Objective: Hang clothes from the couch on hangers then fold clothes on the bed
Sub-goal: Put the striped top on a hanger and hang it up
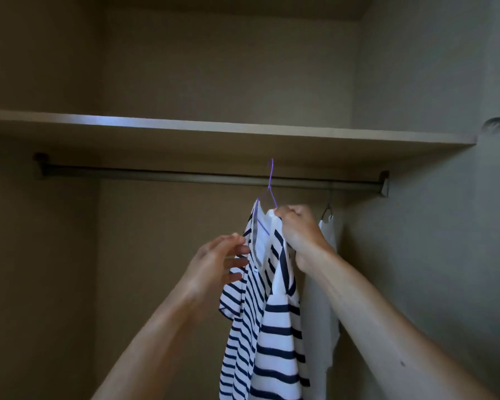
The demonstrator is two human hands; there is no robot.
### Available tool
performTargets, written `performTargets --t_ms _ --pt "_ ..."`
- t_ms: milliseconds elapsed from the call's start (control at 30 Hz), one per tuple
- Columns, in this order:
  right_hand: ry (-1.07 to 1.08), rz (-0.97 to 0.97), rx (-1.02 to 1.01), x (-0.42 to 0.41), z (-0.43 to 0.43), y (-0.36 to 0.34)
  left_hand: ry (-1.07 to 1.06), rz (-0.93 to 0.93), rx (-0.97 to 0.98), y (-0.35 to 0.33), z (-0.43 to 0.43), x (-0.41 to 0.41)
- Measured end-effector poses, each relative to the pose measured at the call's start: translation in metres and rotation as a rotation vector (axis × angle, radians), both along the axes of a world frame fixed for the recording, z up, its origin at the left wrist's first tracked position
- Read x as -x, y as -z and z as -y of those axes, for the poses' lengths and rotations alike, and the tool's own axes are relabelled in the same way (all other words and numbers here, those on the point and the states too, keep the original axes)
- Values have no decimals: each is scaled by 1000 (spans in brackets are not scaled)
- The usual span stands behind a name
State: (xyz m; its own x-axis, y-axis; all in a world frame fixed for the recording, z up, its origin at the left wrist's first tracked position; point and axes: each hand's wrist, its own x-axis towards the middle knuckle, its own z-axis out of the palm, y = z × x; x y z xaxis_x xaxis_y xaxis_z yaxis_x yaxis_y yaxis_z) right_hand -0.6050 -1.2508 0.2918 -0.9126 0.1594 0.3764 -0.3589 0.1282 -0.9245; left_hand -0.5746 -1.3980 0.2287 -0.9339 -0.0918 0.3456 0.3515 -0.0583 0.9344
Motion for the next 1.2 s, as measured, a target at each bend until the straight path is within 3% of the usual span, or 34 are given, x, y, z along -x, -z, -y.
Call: performTargets --t_ms 467,900,1200 --pt "146 105 -89 133 31 -38 118 17 50 -7 58 107" --pt "215 189 -185 169 26 -2 221 100 101 30 66 152" --pt "246 171 -179 174 4 12 303 29 76 36 39 156"
